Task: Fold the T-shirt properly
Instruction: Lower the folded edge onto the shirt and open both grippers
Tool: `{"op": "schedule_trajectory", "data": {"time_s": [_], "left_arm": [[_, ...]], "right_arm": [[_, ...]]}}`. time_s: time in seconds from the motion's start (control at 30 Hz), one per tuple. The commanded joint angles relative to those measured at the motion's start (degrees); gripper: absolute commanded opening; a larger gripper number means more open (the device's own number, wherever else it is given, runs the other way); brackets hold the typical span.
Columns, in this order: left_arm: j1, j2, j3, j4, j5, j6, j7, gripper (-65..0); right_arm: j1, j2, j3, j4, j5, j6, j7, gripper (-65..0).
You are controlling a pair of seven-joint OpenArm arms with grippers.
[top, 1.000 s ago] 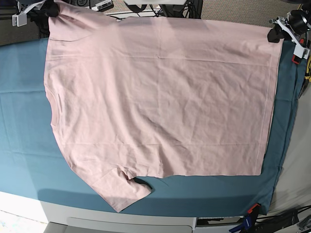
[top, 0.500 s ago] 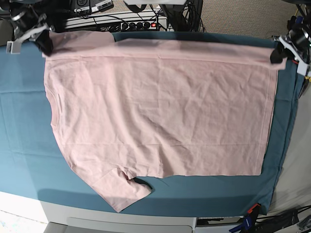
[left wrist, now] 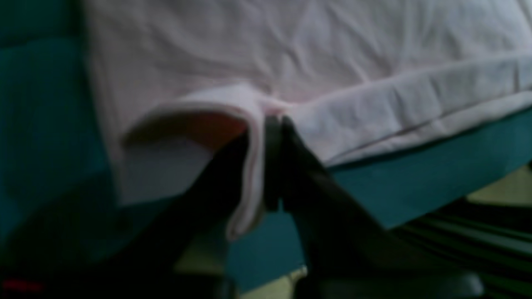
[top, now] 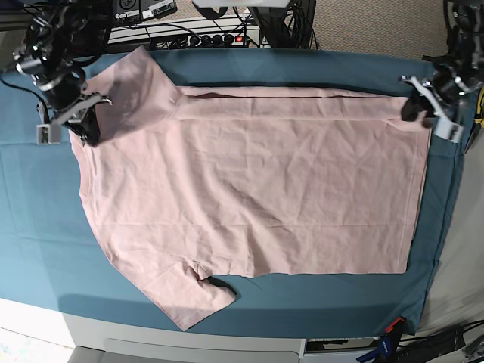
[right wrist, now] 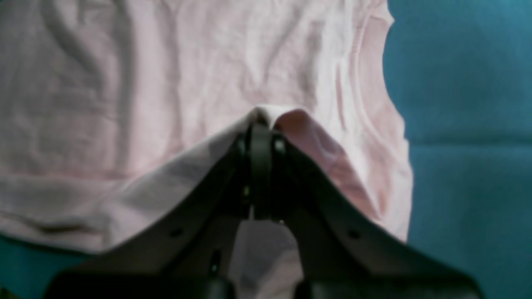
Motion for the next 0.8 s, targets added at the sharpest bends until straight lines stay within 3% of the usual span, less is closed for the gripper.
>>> {"op": "schedule_trajectory", "data": {"time_s": [0.0, 0.17, 0.37, 0.6, 0.77], "left_arm": [[-1.07, -1.07, 0.44, 0.70, 0.33, 0.42, -1.92, -65.0], [-4.24, -1.11, 2.19, 0.70, 4.11, 1.51, -2.38, -65.0], [-4.94, -1.09, 2.19, 0.66, 5.49, 1.53, -2.80, -65.0], [-4.94, -1.09, 2.19, 0.66, 5.73, 1.53, -3.02, -65.0], [-5.09, -1.09, 2.19, 0.66, 5.73, 1.51, -4.52, -65.0]], "right_arm": [[0.76, 0.81, 0.02, 0.76, -0.22, 0.09, 2.75, -65.0], [2.86, 0.81, -0.15, 0.59, -5.86, -1.20, 6.05, -65.0], [6.49, 0.81, -0.15, -6.88, -5.97, -1.88, 6.62, -65.0], [9.92, 0.81, -0.15, -19.32, -1.99, -1.84, 7.04, -65.0], [10.08, 0.81, -0.15, -21.77, 0.52, -1.46, 7.02, -65.0]]}}
